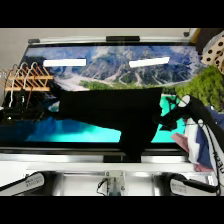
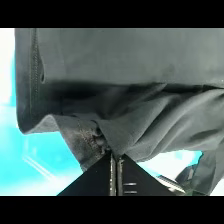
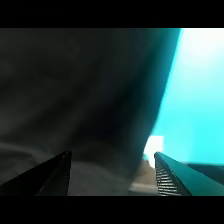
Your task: Fold the shirts.
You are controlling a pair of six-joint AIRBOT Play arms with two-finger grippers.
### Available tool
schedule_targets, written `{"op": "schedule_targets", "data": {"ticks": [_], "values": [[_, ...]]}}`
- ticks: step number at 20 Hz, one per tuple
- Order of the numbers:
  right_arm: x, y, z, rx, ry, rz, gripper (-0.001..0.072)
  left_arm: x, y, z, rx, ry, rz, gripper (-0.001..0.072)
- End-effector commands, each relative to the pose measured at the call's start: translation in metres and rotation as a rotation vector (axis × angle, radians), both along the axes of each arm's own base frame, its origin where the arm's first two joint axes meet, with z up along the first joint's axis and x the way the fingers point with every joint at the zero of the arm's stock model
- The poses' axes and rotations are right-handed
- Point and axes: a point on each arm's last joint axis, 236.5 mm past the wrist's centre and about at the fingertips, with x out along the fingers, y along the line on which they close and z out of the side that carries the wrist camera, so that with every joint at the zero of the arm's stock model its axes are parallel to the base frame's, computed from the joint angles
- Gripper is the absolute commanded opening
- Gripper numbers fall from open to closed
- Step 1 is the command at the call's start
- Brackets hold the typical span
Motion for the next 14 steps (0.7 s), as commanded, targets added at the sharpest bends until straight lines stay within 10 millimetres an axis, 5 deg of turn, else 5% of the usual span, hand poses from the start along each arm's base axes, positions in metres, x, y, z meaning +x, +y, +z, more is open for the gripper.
{"op": "schedule_targets", "data": {"ticks": [1,2,3,6,8,11,13,14], "values": [[0.012,0.013,-0.01,0.057,-0.022,-0.051,0.0435,0.008,0.008,-0.002,0.027,-0.019,0.034,0.003],[0.012,0.014,-0.01,0.06,-0.022,-0.052,0.0211,0.01,0.01,-0.004,0.033,-0.021,0.043,0.003],[0.011,0.014,-0.009,0.062,-0.019,-0.045,0.0067,0.011,0.011,-0.007,0.031,-0.015,0.046,0.003],[0.009,0.016,0.004,0.075,-0.054,0.031,0.0065,0.005,0.005,-0.011,0.004,0.015,0.023,0.003],[0.016,0.016,0.033,0.078,-0.146,0.097,0.0065,-0.003,-0.003,-0.003,-0.012,0.002,-0.047,0.0029],[0.05,0.016,0.119,0.053,-0.431,0.149,0.0065,0.001,-0.01,0.045,-0.024,-0.1,-0.122,0.0028],[0.072,0.017,0.215,0.027,-0.717,0.167,0.0065,0.024,-0.014,0.12,-0.036,-0.301,-0.099,0.0028],[0.077,0.017,0.271,0.006,-0.877,0.16,0.0065,0.036,-0.013,0.177,-0.05,-0.445,-0.062,0.0028]]}}
